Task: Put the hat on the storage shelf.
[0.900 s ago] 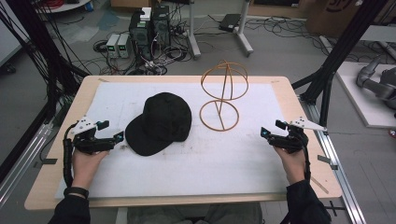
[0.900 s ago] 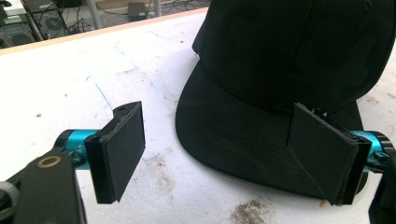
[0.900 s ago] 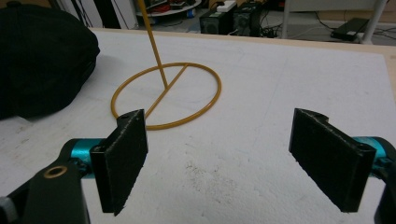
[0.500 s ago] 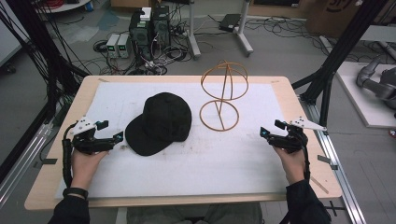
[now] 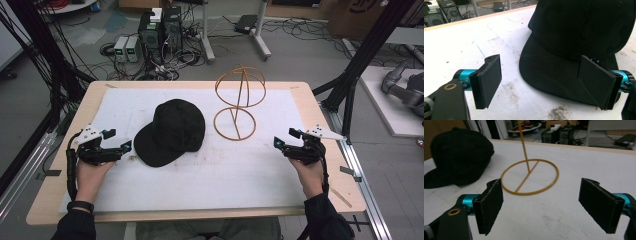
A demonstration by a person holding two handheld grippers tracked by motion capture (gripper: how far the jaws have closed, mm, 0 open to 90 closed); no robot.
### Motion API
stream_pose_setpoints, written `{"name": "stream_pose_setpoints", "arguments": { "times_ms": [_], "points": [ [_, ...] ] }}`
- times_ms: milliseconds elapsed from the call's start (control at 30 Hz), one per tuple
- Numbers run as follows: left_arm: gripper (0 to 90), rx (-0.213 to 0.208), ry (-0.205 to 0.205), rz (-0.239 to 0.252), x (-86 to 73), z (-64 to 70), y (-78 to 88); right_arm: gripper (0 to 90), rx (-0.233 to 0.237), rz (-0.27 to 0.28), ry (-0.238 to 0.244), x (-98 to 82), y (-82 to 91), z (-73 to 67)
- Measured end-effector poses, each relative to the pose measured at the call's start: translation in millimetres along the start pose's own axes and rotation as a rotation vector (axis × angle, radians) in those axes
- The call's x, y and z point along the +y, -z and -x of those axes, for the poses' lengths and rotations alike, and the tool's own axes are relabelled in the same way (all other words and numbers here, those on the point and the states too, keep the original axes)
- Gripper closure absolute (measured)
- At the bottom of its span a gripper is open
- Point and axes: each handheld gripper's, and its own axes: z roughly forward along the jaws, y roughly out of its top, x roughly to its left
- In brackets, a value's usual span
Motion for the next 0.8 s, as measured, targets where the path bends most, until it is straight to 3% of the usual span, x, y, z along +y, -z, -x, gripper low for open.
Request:
{"name": "stream_pose_setpoints", "arguments": {
  "times_ms": [367,467,800],
  "points": [
    [19.5,-0.006,-0.001,-0.006,-0.5,-0.5,-0.6,26.1,0.135,0.016,0.069,9.3,-19.5,-43.7],
    [19.5,-0.009,-0.002,-0.009,-0.3,0.2,-0.3,27.4,0.196,0.015,0.072,14.9,-34.9,-59.3],
    [19.4,-0.013,-0.001,-0.014,-0.2,0.6,0.7,28.0,0.298,0.022,0.114,29.2,-71.3,-99.9]
  ]
}}
